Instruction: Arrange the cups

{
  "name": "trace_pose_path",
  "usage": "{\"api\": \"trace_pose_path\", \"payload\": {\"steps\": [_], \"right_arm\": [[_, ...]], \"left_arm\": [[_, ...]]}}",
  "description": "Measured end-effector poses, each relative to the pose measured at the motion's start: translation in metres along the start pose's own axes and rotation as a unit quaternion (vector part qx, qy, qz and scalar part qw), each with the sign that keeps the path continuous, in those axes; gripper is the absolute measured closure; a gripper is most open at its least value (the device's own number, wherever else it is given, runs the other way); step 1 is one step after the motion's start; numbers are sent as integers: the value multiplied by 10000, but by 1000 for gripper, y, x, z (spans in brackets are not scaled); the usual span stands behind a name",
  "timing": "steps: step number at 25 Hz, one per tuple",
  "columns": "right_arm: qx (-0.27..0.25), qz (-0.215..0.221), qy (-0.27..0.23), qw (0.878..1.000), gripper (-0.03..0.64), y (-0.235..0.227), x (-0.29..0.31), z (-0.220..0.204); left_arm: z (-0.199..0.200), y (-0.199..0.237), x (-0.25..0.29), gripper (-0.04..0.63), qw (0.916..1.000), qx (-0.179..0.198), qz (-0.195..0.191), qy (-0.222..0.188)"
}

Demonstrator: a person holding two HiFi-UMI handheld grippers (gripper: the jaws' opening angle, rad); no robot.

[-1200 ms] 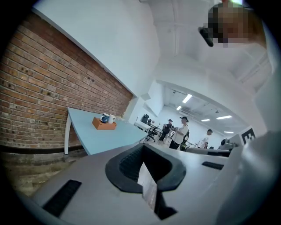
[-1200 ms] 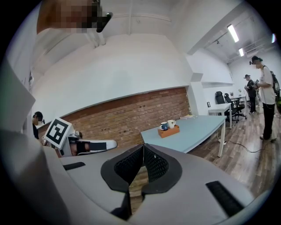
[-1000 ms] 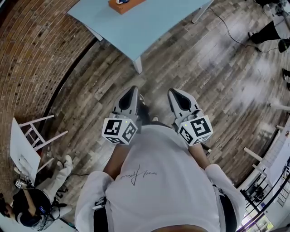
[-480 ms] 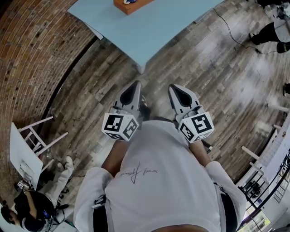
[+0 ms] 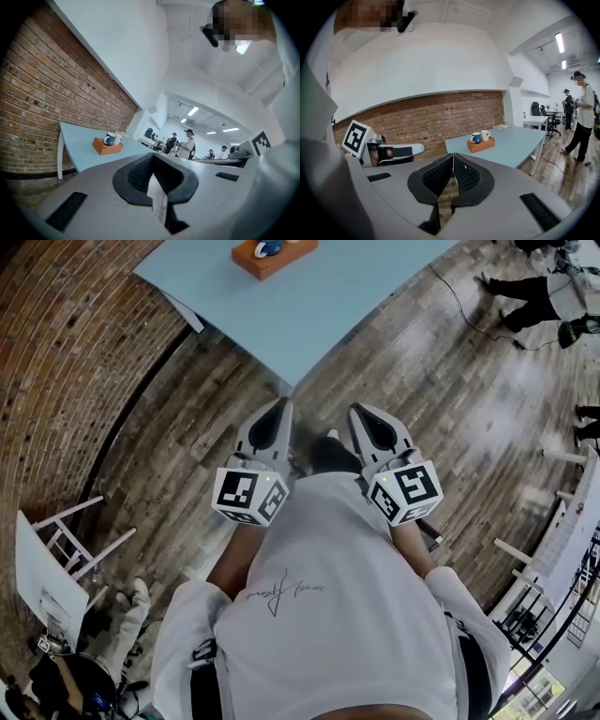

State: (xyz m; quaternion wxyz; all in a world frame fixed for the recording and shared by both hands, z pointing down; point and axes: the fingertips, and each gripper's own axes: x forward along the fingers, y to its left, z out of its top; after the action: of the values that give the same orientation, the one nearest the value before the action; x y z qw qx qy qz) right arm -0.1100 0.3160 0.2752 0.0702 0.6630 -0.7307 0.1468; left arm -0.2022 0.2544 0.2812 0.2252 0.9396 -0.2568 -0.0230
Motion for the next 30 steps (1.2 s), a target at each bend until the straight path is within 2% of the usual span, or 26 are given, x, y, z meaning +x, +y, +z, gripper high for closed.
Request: {"api": "trace_pose_path", "payload": {"steps": [7, 13, 20, 24, 30], "right_arm": [[-132, 10, -94, 9999, 597, -11, 16, 12], [-178, 153, -185, 9996, 597, -31, 45, 31], [-301, 623, -190, 9974, 597, -57, 90, 53], [-303, 830, -160, 9960, 597, -81, 114, 66], [-338, 1171, 24, 9925, 597, -118, 148, 74]], "left_arm": [[5, -6, 20, 586, 9997, -46, -244, -79], [21, 12, 50, 586, 9997, 117, -106, -168], [26, 28, 92, 586, 9999, 58, 76, -130], [28, 28, 126, 586, 9998, -93, -161, -48], [30, 37, 171, 586, 9995, -292, 37, -90]]}}
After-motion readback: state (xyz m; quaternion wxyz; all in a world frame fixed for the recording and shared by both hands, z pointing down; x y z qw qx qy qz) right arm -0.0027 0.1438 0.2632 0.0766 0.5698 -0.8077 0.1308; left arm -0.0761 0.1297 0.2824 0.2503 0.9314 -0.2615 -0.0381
